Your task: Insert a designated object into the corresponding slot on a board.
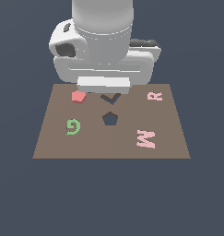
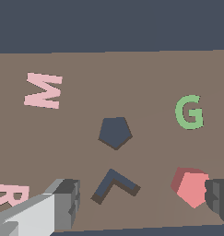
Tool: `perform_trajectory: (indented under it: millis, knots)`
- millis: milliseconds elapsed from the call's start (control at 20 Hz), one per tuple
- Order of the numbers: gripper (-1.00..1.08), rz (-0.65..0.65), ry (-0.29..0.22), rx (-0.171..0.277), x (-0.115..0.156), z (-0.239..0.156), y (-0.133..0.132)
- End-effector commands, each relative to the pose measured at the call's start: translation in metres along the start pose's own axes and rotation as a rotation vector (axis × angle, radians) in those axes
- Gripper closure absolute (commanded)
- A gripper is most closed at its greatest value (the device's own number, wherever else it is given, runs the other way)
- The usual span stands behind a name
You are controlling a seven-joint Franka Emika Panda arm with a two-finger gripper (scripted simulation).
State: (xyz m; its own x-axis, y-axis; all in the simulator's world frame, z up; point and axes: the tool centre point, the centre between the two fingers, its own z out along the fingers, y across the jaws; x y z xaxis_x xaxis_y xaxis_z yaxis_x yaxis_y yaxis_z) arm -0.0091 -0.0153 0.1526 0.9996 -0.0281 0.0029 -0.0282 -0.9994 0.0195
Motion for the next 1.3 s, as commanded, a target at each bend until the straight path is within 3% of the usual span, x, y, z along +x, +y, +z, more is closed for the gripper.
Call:
perform_trajectory:
  millis: [0,600,1250]
  knots:
    - [-0.92,0.042,-0.001,0.001,-0.005,0.011,0.014]
    - [-0.92,0.320,-0.005,0.012,-0.050,0.085,0.096]
    - [-0.92,0.385,-0.008,0.016,-0.064,0.106,0.112]
